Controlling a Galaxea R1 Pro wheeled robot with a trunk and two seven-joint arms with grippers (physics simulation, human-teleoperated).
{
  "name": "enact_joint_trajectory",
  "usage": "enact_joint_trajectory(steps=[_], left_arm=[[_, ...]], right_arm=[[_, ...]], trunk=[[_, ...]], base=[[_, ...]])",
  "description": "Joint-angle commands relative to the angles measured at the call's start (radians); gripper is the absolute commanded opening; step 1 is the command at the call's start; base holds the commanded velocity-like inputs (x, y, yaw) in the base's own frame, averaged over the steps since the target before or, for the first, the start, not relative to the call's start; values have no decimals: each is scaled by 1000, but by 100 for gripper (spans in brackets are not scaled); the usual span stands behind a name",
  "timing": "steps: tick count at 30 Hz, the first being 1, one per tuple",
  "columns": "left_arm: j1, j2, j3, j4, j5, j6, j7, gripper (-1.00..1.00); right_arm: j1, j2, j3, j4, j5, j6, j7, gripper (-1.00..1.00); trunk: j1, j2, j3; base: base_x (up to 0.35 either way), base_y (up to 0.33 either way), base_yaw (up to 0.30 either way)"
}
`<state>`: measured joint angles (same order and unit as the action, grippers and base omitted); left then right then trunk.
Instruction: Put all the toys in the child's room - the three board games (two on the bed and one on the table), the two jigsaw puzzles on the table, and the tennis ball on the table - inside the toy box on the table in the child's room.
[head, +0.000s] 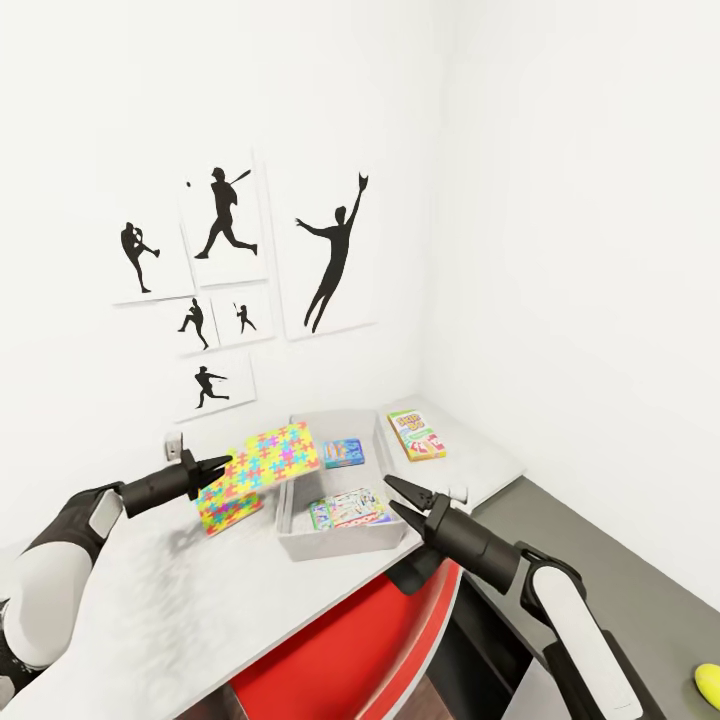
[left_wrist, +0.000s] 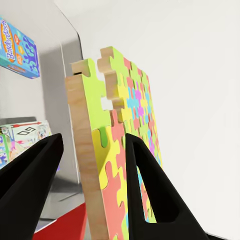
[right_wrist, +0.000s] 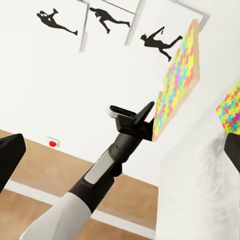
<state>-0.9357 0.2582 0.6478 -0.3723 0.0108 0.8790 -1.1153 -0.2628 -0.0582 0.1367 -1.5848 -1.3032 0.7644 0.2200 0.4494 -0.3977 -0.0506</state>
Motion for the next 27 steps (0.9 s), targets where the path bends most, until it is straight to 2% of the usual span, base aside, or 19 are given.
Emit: enact_joint_trajectory(steps=[1, 5, 8, 15, 19, 21, 27], left_arm=[[-2, -3, 3, 0, 1, 9, 6, -100], [-4, -21, 3, -13, 2, 9, 59, -100], [-5, -34, 3, -21, 3, 10, 87, -100], [-6, -75, 3, -73, 2, 14, 104, -100], [-6, -82, 3, -82, 2, 14, 106, -100], [-6, -83, 2, -84, 1, 14, 106, -100], [-6, -86, 3, -85, 1, 14, 107, -100]], right_arm=[[-1, -5, 0, 0, 2, 1, 8, 100], [-1, -29, 0, 0, 2, -3, 23, 100], [-1, -36, -1, 0, 2, -3, 32, 100], [-1, -42, -43, 0, 0, 7, 77, 100], [-1, -43, -49, 0, 0, 9, 80, 100], [-1, -63, -51, 0, -1, 9, 81, 100], [-1, -76, -50, 0, -1, 8, 95, 100]], trunk=[[1, -2, -2], [1, -2, -2], [1, -2, -2], [1, -2, -2], [1, -2, -2], [1, -2, -2], [1, -2, -2]], base=[[0, 0, 0], [0, 0, 0], [0, 0, 0], [0, 0, 0], [0, 0, 0], [0, 0, 0], [0, 0, 0]])
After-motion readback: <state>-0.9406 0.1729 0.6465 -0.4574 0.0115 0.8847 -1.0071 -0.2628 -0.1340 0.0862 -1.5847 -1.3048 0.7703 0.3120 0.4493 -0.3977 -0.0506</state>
